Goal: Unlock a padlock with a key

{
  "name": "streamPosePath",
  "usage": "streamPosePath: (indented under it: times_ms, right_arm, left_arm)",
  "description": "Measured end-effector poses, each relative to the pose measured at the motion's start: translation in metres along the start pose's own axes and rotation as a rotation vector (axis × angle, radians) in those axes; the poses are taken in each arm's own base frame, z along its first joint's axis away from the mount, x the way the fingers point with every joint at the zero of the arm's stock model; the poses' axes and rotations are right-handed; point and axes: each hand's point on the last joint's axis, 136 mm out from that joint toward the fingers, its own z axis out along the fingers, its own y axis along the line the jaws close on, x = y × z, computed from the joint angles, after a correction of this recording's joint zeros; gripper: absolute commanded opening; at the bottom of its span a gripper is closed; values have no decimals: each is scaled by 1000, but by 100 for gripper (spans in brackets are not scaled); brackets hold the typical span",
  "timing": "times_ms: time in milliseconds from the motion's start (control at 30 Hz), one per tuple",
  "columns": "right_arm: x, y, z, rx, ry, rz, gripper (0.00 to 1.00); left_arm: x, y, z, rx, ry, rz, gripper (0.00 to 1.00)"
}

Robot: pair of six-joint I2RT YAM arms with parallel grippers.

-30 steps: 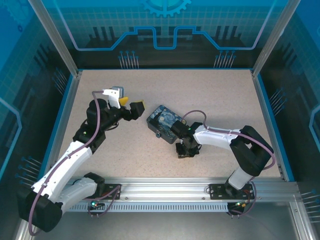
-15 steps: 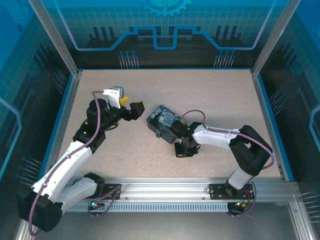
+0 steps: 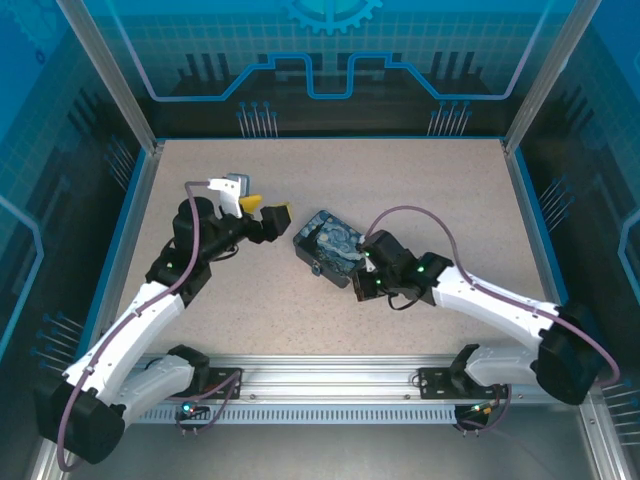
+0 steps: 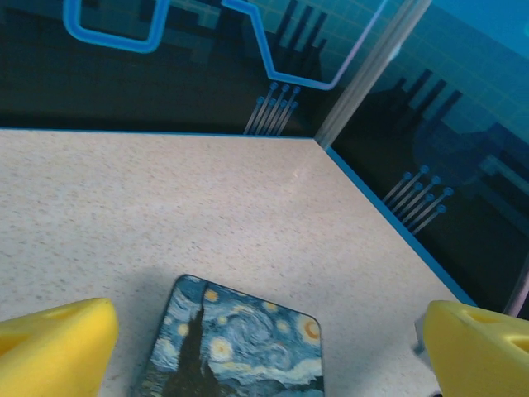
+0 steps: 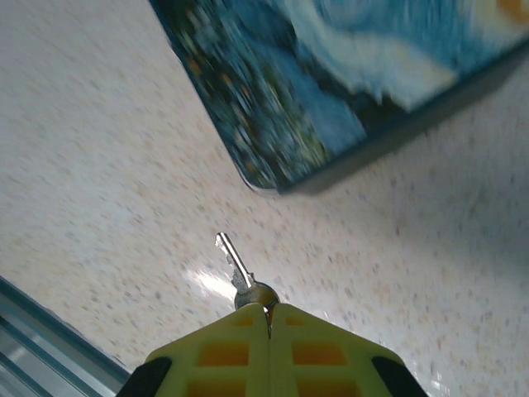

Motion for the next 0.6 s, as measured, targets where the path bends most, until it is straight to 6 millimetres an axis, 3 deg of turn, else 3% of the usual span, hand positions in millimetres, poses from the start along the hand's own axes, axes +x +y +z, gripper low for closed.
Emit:
streamPosePath:
  times_ms: [333, 433, 600]
  right_arm:
    - [-109, 41, -53, -217, -535, 13, 0]
    - [-128, 52, -66, -268, -629, 13, 0]
    - [-141, 61, -77, -313, -696, 18, 0]
  left_arm:
    - [15, -31, 31, 166, 76, -153, 79]
    - [19, -49, 41, 220, 100, -164, 77]
    - [21, -73, 53, 282, 120, -154, 75]
